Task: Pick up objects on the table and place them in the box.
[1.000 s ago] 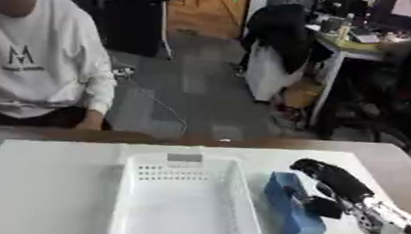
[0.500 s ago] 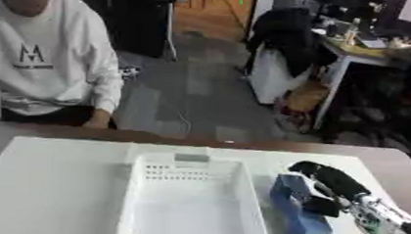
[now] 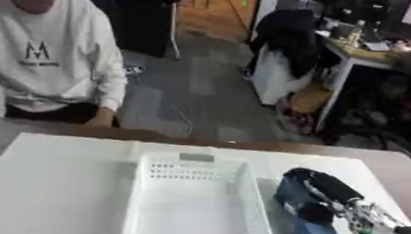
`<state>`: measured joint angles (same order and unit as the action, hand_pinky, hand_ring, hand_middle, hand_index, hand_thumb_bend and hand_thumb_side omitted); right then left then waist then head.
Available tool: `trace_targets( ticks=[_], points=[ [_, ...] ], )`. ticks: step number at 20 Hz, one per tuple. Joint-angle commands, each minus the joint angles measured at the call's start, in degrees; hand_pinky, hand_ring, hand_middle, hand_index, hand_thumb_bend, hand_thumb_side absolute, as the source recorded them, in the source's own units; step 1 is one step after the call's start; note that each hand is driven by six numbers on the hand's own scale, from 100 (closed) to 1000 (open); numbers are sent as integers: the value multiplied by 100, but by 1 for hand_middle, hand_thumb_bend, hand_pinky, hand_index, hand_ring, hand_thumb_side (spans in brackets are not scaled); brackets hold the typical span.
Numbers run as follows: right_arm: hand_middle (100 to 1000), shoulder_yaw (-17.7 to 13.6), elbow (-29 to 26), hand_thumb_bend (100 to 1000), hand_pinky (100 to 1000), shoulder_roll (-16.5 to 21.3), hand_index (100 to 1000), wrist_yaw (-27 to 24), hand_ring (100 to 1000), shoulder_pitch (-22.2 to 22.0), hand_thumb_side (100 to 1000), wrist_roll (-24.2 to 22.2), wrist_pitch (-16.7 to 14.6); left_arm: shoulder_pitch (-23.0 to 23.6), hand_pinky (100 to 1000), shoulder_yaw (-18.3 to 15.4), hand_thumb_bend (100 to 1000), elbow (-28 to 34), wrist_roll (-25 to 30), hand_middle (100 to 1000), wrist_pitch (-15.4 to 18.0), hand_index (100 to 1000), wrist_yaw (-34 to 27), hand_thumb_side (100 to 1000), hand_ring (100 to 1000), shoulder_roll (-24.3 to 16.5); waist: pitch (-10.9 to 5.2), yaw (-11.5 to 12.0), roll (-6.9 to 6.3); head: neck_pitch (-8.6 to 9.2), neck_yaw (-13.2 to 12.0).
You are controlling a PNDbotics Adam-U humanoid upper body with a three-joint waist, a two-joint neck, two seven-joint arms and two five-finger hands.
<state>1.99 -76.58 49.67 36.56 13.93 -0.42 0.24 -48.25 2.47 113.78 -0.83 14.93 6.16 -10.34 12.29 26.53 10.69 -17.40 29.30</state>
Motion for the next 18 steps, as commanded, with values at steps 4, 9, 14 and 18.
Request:
trace_targets(
  ticks=[4,9,14,18],
  points=[
    [899,-8,50,315,672,73,934,50,906,-14,648,-192,-72,-106,822,-33,749,81,-43,782,18,847,3,1000,692,6,-86,-28,-55,-30,85],
    [864,-48,202,238,553,1,927,-219,877,-101,280,-338,-80,-72,821,-43,754,81,-44,781,25,847,27,1000,691,-21,-80,-78,-92,-38,105],
    [779,-121,302,156,349,-25,880,-552,750,-184,100,-170,-171,-26,820,-51,756,81,-33,780,40,847,61,1000,689,-58,-69,-139,-137,-44,124],
    [510,-219,296,100,195,-45,657,-647,478,-230,100,526,-544,16,820,-60,754,81,-30,780,55,847,92,1000,688,-90,-62,-196,-175,-51,125]
  ],
)
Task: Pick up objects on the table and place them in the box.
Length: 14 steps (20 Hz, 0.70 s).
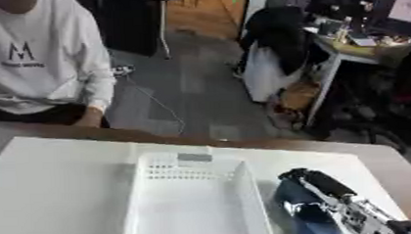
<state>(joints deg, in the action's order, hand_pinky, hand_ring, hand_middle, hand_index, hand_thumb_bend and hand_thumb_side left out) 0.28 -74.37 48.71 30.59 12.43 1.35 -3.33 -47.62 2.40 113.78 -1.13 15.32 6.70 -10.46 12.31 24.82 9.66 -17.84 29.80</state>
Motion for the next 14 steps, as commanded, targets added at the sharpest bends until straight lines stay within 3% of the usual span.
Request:
trace_targets(
  ticks=[1,2,3,8,9,10,11,14],
  points=[
    [356,-79,100,100,100,35,511,-102,292,-77,100,593,-294,-35,820,-54,753,81,1,780,18,847,45,1000,688,-87,-64,-39,-84,-5,76],
    [298,-89,142,100,100,26,485,-155,226,-83,100,821,-391,-27,820,-55,754,81,4,780,20,847,51,1000,688,-93,-63,-48,-90,-5,79],
    [257,-89,184,100,100,16,463,-211,170,-85,163,1034,-490,-18,820,-55,755,81,6,780,23,847,56,1000,688,-96,-64,-61,-100,-13,85],
    [180,-125,307,100,100,29,365,-450,100,-114,153,2001,-762,17,819,-52,757,81,17,779,32,847,66,1000,687,-115,-73,-111,-126,-31,106],
    [150,-131,295,100,100,37,282,-508,100,-124,223,2157,-800,21,819,-53,756,81,19,779,33,848,67,1000,688,-119,-75,-118,-128,-33,106],
    [150,-139,265,100,100,45,282,-596,100,-140,223,2308,-850,24,819,-54,756,81,18,779,36,848,67,1000,688,-123,-76,-124,-129,-33,106],
    [135,-150,235,100,100,51,242,-723,100,-156,349,2434,-899,29,818,-55,756,81,17,779,38,848,67,1000,687,-128,-78,-130,-132,-35,104],
    [121,-180,122,100,100,108,188,-1130,100,-218,409,2696,-1039,41,818,-56,756,81,20,779,43,849,69,1000,687,-141,-80,-150,-142,-38,105]
  ],
)
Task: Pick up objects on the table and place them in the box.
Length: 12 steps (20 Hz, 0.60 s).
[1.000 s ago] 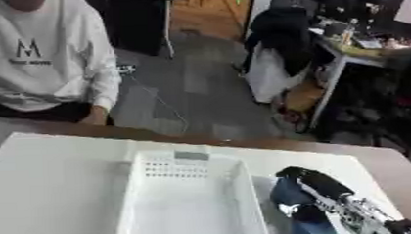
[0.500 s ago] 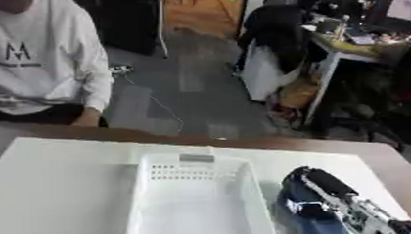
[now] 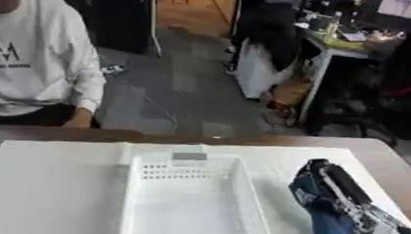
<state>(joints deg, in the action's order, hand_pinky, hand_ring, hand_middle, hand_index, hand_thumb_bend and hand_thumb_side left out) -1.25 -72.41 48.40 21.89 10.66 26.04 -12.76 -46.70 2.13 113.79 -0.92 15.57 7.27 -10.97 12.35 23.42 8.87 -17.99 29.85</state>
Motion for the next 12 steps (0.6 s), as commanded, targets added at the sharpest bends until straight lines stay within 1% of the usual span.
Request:
trace_targets(
  ticks=[1,4,6,9,12],
  points=[
    [117,-43,-125,100,100,158,174,-321,100,-63,414,294,-141,-47,818,-30,756,81,0,779,22,849,13,1000,687,-96,-83,-18,-67,-21,98],
    [106,-117,-394,100,100,180,164,-429,100,-147,424,514,-269,-23,818,-35,757,81,1,779,36,849,21,1000,687,-120,-79,-51,-85,-15,80],
    [100,-165,-648,100,100,178,162,-580,100,-205,431,596,-285,-7,818,-37,757,81,4,779,45,849,29,1000,687,-135,-79,-75,-100,-16,66],
    [100,-251,-1075,100,100,209,159,-798,100,-290,444,590,-161,20,818,-40,758,81,3,779,62,850,37,1000,687,-162,-83,-114,-124,-22,48],
    [100,-348,-1519,100,100,282,155,-1252,100,-361,455,565,-73,53,819,-37,759,81,8,779,84,850,45,1000,687,-193,-88,-156,-151,-6,37]
  ],
)
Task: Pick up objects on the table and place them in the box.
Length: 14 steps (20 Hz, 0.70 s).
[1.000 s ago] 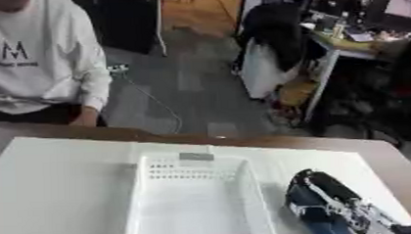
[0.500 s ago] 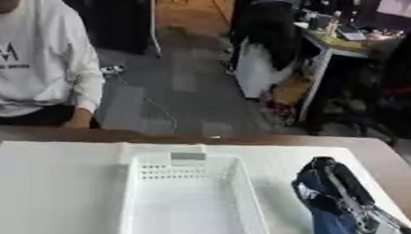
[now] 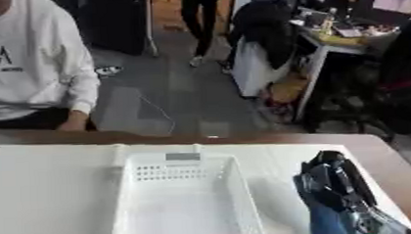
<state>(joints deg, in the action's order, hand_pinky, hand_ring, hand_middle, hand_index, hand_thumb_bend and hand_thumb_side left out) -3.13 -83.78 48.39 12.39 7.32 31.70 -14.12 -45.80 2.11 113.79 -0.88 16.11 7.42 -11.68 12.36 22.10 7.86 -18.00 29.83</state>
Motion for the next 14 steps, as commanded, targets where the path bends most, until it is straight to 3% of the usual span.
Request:
trace_targets(
  ticks=[1,7,14],
  points=[
    [100,-183,-500,100,100,314,154,-426,100,-45,456,-9,89,-29,819,-34,760,81,9,779,34,850,32,1000,687,-128,-91,-32,-56,0,40],
    [100,-240,-1212,100,100,543,149,-953,100,-73,457,-18,158,-12,819,-18,759,81,41,780,63,851,31,1000,688,-139,-98,-44,-76,-22,57],
    [100,-212,-1651,100,100,743,148,-1186,100,-42,455,-59,231,-65,821,-11,756,81,75,781,64,851,5,1000,690,-97,-87,10,-46,-32,72]
  ],
)
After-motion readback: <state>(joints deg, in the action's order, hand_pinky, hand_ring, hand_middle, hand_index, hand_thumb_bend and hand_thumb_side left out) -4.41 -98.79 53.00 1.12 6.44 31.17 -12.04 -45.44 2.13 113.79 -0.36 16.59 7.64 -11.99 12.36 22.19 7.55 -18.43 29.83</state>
